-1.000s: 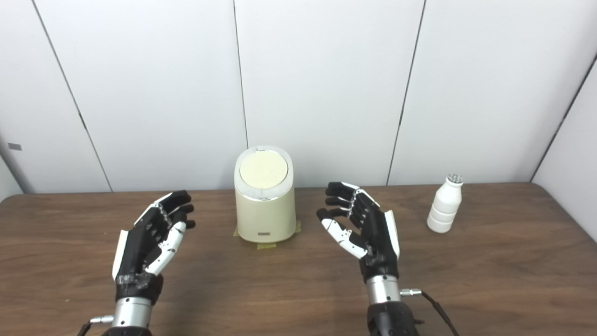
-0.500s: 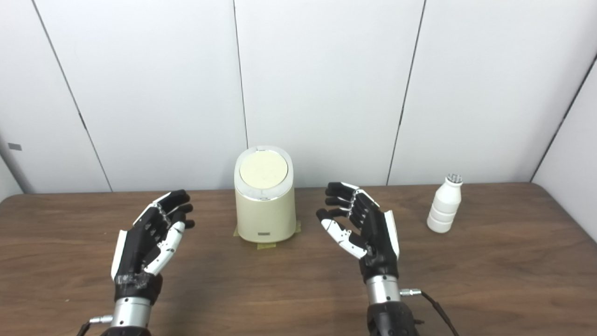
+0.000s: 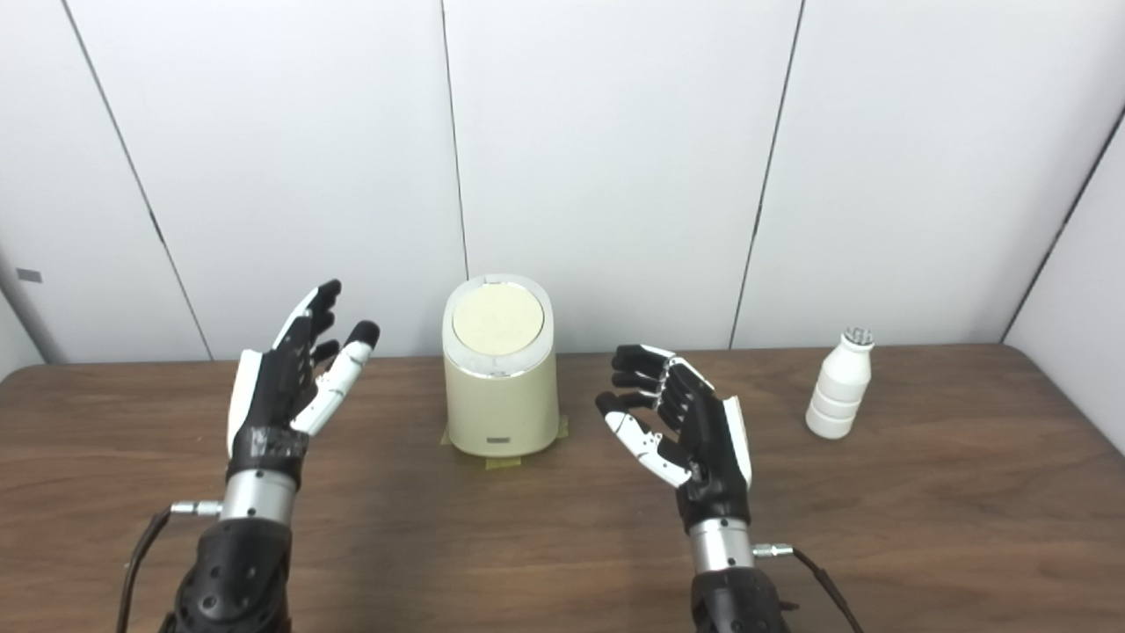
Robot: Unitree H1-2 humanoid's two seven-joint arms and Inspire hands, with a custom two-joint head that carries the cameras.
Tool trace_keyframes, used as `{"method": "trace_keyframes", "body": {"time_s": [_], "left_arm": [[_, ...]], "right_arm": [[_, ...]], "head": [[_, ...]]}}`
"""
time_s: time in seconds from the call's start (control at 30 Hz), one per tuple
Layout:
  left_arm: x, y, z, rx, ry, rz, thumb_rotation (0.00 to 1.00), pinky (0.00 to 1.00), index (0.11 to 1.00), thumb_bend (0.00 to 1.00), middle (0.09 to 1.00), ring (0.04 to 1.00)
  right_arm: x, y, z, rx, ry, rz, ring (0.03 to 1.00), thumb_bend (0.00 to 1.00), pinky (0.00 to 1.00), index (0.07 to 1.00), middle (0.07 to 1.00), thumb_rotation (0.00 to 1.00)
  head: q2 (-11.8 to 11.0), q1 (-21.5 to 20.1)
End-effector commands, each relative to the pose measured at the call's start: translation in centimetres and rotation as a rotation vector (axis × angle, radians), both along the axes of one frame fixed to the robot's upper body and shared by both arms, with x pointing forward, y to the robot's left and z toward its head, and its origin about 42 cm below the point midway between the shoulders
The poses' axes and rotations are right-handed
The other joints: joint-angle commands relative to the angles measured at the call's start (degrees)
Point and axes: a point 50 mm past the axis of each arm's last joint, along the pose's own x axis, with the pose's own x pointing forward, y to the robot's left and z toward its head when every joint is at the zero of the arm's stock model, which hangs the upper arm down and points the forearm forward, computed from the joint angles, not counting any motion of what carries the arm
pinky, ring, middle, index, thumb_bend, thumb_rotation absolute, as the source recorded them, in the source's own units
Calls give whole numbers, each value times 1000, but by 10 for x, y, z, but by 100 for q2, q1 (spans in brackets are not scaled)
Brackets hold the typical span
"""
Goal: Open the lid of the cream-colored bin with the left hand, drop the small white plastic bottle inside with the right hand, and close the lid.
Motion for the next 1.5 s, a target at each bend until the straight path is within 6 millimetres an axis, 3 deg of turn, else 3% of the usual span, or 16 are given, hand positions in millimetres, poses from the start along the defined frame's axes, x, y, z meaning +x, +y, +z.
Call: {"method": "trace_keyframes", "body": {"time_s": [0.0, 0.1, 0.37, 0.57, 1.07, 1.47], "left_arm": [[12, -11, 28, 16, -54, -21, 647, 868, 986, 728, 996, 970], [24, -21, 38, 65, -48, -2, 630, 867, 995, 766, 1000, 975], [45, -54, 55, 153, -61, 13, 451, 921, 1000, 841, 1000, 1000], [61, -72, 57, 256, -69, 40, 439, 991, 1000, 872, 1000, 1000], [96, -84, 49, 441, -34, 107, 404, 1000, 1000, 805, 1000, 1000], [110, -82, 46, 484, -52, 124, 284, 1000, 1000, 817, 1000, 1000]], "right_arm": [[5, 4, 20, 3, -77, 13, 660, 297, 572, 643, 674, 210], [5, 4, 19, 13, -79, 13, 659, 299, 572, 643, 673, 205], [5, 4, 20, 8, -83, 15, 664, 301, 576, 647, 678, 223], [5, 6, 22, 12, -79, 11, 660, 303, 572, 646, 675, 226], [5, 7, 23, 17, -88, 8, 659, 289, 563, 650, 677, 199], [6, 8, 22, 20, -84, -3, 653, 297, 564, 644, 670, 194]], "head": [[3, -6], [3, -11], [-5, -13], [12, -37], [-14, -82], [5, -114]]}}
